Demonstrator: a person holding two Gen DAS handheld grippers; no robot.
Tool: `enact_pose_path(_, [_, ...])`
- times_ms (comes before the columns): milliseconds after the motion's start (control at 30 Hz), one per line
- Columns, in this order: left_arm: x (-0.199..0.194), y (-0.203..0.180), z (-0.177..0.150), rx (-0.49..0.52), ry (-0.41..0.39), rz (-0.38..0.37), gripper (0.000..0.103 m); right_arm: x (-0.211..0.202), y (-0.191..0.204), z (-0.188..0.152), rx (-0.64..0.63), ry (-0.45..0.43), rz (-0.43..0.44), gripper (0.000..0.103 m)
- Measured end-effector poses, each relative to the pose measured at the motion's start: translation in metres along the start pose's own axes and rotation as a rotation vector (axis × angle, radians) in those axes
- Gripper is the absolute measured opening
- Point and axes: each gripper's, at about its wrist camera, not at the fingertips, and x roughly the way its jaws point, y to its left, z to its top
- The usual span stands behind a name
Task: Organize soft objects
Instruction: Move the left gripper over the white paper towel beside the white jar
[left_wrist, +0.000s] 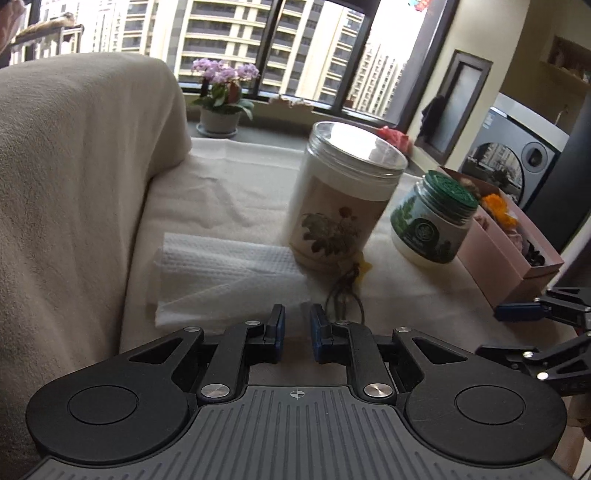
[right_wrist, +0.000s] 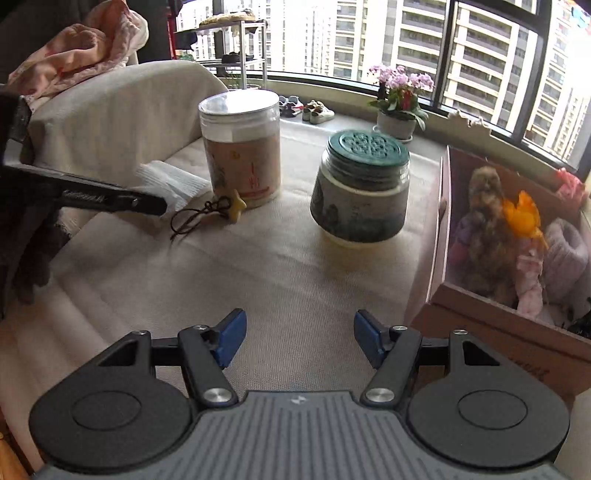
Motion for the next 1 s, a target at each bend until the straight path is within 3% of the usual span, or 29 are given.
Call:
enact_pose_path(100, [-0.023, 0.003, 0.008, -0.005, -0.111, 0.052, 0.017, 0.006, 0.0, -0.01, 0.016, 0.008, -0.002, 0.066])
enact_pose_path(200, [-0.026, 0.012, 0.024, -0.014, -0.153, 0.198, 0.017, 0.006, 0.0, -0.018, 0.02, -0.033, -0.017, 0.07])
enact_pose_path(267, [-0.009, 0.016, 0.034, -0.036, -0.081, 0.135, 0.018, 0.005, -0.001, -0.022, 0.031, -0.047, -0.015, 0.072])
enact_pose_path(300, [0.001, 0.012, 0.039, 0.008, -0.053, 0.131, 0.02, 0.005, -0.001, -0.023, 0.033, -0.054, -0.012, 0.074])
enact_pose_path(400, [0.022, 0.005, 0.053, 0.098, -0.061, 0.201, 0.02, 0.004, 0.001, -0.028, 0.036, -0.08, -0.024, 0.076])
enact_pose_path(567, [0.043, 0.017, 0.067, 0.064, 0.011, 0.234, 0.02, -0.001, 0.002, -0.038, 0.039, -0.12, -0.018, 0.08])
enact_pose_path(667, [0.041, 0.025, 0.057, 0.012, 0.085, 0.212, 0.019, -0.001, 0.002, -0.037, 0.039, -0.12, -0.01, 0.082])
enact_pose_path(867, [0.011, 0.031, 0.031, -0.137, 0.148, 0.04, 0.02, 0.0, 0.003, -0.036, 0.032, -0.117, -0.005, 0.085])
enact_pose_path(1000, [-0.004, 0.02, 0.016, -0.121, 0.17, -0.016, 0.02, 0.0, 0.003, -0.036, 0.03, -0.115, -0.005, 0.087])
